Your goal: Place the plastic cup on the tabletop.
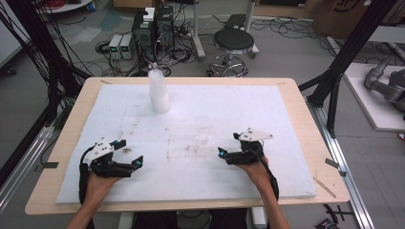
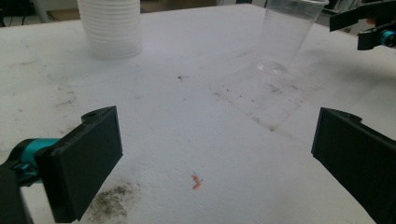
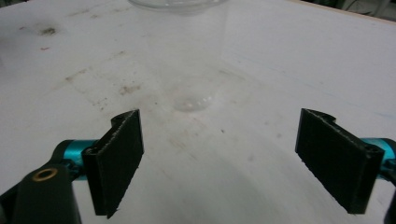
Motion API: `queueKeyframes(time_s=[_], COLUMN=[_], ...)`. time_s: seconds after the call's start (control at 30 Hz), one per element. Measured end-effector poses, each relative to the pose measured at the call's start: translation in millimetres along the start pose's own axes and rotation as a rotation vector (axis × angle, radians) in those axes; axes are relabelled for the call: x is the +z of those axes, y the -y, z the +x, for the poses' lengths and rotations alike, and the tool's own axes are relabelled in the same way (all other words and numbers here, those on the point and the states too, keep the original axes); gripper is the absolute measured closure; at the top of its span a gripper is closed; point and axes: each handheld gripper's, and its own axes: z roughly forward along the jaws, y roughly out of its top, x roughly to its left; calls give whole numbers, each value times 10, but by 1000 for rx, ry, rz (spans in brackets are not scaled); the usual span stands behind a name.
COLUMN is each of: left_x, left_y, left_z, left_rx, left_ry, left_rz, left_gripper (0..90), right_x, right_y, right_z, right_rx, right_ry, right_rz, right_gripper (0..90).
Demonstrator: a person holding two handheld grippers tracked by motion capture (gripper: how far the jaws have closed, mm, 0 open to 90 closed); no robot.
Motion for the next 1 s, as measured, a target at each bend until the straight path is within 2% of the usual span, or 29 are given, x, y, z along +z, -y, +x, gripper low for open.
queueKeyframes(time_s=[0.27,0.47,0.73,1.0], left_x=[-6,-15,-20,-5], left_y=[2,5,9,3], left_z=[-8,-11,-28,-42], left_rx=[15,19,28,39], left_ry=[2,3,-4,-9], left_rz=[-3,-8,-18,-2], left_gripper=[17,17,17,17], right_x=[-219,-280,-380,-412], right_y=[177,273,360,379], right_z=[-6,-32,-72,-96], right_rx=[-1,18,10,50], right_ry=[30,67,108,117], right_rz=[-49,-60,-88,-109], right_gripper=[138,139,139,140])
